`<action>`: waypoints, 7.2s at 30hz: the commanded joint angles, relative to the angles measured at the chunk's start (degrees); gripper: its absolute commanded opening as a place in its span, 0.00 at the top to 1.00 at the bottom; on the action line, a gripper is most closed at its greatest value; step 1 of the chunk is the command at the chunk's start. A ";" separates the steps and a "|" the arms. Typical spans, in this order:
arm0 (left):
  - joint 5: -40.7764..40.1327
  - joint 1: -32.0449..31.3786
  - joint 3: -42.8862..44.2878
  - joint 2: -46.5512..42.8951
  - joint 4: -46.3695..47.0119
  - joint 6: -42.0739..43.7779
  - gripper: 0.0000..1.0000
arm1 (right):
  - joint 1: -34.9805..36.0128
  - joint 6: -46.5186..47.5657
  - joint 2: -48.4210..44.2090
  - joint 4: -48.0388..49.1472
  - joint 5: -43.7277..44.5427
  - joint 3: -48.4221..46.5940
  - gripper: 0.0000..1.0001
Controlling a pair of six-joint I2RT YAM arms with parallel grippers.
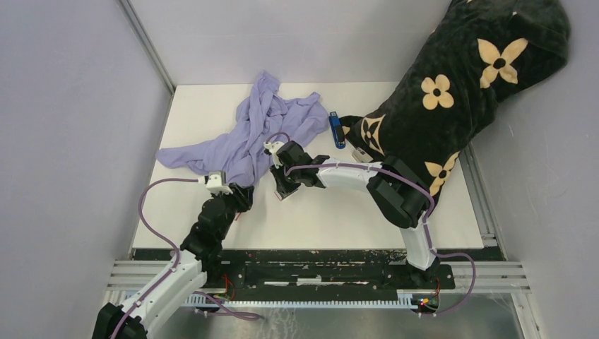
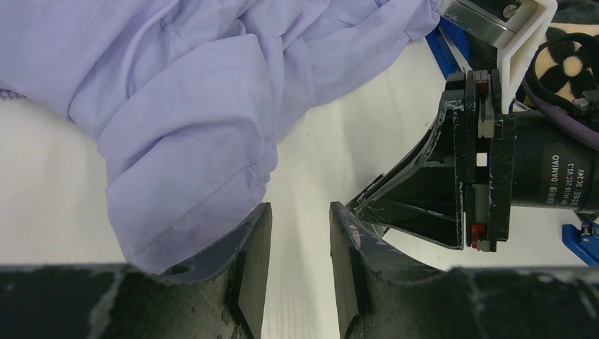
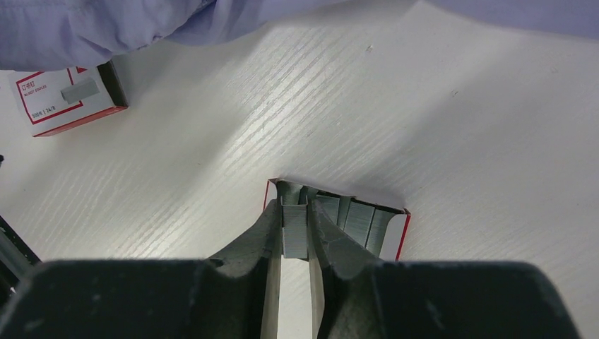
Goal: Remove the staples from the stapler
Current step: Place the staple in the staple box, then move the staple box to the center of the board.
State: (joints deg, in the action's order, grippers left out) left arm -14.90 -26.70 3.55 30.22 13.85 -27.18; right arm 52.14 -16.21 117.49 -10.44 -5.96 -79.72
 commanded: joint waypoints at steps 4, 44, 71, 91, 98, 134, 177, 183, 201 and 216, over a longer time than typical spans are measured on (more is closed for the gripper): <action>-0.14 0.28 -0.30 -0.54 3.03 -1.30 0.57 | 0.33 0.73 0.06 0.37 -0.17 -2.80 0.76; 10.51 0.31 0.97 -0.33 2.23 -7.63 0.54 | -11.89 29.98 -25.33 -18.84 -35.24 1.97 0.71; -0.34 -14.96 8.20 19.73 5.59 -19.74 0.45 | -28.23 33.04 -42.35 -16.85 -53.97 15.26 0.51; -8.75 -13.79 19.24 42.80 3.47 -23.73 0.58 | -27.93 31.57 -37.31 -19.06 -53.75 13.85 0.52; -9.09 -13.38 16.64 39.15 3.50 -25.47 0.67 | -27.73 32.02 -36.86 -19.82 -54.01 13.61 0.52; -4.46 -12.50 18.33 48.18 6.17 -25.23 0.77 | -27.60 32.55 -36.83 -20.68 -53.70 13.23 0.52; 0.56 -11.58 29.09 53.45 3.59 -14.89 0.50 | -27.56 33.24 -36.54 -21.62 -53.88 12.89 0.52; 14.72 -6.34 36.40 56.90 0.15 2.19 0.34 | -27.62 33.71 -36.71 -22.42 -53.86 12.44 0.52; 28.20 -2.63 41.72 63.80 1.40 9.91 0.32 | -27.91 35.00 -36.86 -23.75 -53.70 11.85 0.51; 29.85 -2.20 46.90 69.10 -3.25 8.94 0.49 | -28.18 35.01 -37.14 -23.93 -54.02 11.74 0.51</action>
State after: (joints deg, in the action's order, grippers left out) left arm 13.85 -29.26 46.89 97.97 11.99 -19.84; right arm 24.21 17.87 80.75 -34.83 -58.06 -65.45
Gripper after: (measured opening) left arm 0.526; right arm 0.485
